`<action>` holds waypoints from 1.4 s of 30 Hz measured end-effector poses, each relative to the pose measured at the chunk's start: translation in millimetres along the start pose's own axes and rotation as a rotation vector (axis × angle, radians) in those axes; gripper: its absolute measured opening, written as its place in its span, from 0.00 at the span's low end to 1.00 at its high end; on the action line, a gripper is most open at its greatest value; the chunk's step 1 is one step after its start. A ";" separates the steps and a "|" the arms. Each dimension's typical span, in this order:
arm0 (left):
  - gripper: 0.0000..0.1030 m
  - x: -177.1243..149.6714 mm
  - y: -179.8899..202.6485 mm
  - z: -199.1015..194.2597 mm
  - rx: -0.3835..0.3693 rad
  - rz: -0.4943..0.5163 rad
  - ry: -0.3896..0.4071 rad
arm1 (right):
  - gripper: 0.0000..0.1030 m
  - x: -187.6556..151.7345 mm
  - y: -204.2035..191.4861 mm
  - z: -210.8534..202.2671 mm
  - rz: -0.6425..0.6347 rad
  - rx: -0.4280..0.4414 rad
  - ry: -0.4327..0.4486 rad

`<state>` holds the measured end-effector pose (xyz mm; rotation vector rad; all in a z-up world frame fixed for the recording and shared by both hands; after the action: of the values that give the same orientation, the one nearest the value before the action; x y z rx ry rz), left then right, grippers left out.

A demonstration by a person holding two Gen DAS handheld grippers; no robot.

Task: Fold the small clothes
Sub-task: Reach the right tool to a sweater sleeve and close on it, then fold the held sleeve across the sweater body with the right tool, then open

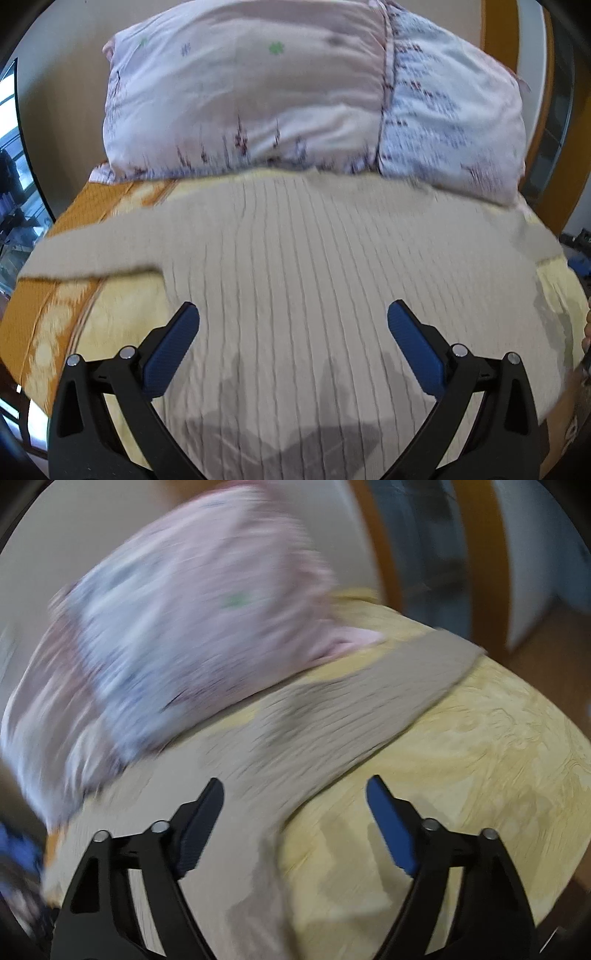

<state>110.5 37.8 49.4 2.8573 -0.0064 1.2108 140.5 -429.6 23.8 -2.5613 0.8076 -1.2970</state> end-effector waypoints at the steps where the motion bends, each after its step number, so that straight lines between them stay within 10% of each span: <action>1: 0.98 5.8 -0.9 4.3 -0.004 -0.002 -0.006 | 0.70 13.2 16.6 10.5 0.067 -0.016 -0.013; 10: 0.98 30.9 5.9 47.6 -0.027 0.046 -0.098 | 0.57 63.9 106.7 67.1 0.401 -0.101 -0.053; 17: 0.98 40.9 10.7 52.4 -0.186 -0.010 -0.056 | 0.46 64.0 125.1 81.2 0.437 -0.073 -0.049; 30: 0.98 48.1 4.5 80.3 -0.193 -0.052 -0.106 | 0.09 67.0 141.4 89.6 0.477 -0.048 -0.002; 36: 0.98 51.5 0.5 80.7 -0.190 -0.058 -0.081 | 0.08 77.5 94.8 59.1 0.270 -0.052 0.104; 42: 0.98 57.6 -2.2 81.1 -0.252 -0.092 -0.067 | 0.08 67.7 -16.5 27.8 0.022 0.190 0.115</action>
<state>208.8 37.7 34.4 2.6471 -0.0266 1.0169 201.2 -454.4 60.3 -2.3431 0.6931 -1.4509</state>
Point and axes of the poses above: each gripper's, at about its wrist camera, not at the fingertips, and z roughly the way its jaws point, y to its right, x to its top, the point moved 2 cm from there along z, roughly the way its jaws point
